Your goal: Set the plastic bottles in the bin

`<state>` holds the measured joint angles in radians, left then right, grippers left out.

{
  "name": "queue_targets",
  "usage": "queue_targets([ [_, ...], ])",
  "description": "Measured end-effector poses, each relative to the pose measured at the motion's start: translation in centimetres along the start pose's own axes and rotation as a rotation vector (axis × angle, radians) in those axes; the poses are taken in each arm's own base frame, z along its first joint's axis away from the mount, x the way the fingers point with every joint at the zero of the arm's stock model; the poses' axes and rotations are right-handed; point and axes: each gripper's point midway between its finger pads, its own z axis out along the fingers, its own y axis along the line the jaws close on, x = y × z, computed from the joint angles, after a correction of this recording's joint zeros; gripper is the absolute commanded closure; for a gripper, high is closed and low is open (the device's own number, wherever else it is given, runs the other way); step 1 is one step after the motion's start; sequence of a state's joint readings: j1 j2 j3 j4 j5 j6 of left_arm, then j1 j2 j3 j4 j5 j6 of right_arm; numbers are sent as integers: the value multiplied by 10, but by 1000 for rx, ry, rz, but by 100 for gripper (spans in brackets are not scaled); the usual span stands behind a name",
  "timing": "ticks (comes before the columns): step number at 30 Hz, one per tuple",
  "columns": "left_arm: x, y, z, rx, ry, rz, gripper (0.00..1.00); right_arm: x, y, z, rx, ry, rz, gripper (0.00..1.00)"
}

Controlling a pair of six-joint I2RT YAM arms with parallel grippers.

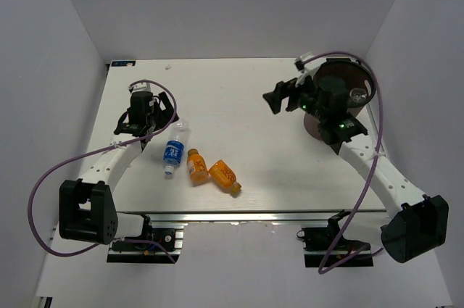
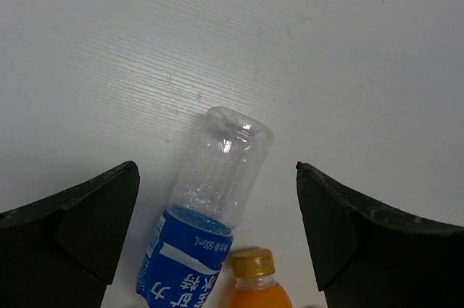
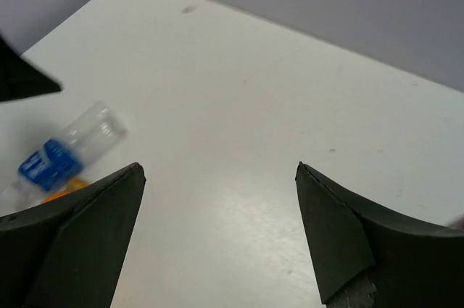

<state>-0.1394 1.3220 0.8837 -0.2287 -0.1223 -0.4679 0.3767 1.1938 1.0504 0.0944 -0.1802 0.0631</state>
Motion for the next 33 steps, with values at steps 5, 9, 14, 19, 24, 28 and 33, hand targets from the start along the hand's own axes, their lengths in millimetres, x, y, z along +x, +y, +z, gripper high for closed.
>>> queue_targets([
  [5, 0, -1, 1, 7, 1, -4, 2, 57, 64, 1, -167, 144, 7, 11],
  [9, 6, 0, 8, 0, 20, -5, 2, 128, 119, -12, -310, 309, -3, 11],
  [14, 15, -2, 13, 9, 55, -15, 2, 188, 175, -29, -441, 475, -40, 11],
  [19, 15, -3, 13, 12, 57, -21, 2, 222, 203, -38, -480, 557, -108, 11],
  [24, 16, -1, 12, 3, 63, -22, 2, 259, 209, -34, -460, 645, -171, 11],
  [28, 15, -1, 11, 0, 60, -24, 2, 283, 215, -30, -457, 692, -198, 11],
  [33, 12, -1, 9, 1, 52, -25, 2, 302, 221, -18, -423, 705, -231, 26],
])
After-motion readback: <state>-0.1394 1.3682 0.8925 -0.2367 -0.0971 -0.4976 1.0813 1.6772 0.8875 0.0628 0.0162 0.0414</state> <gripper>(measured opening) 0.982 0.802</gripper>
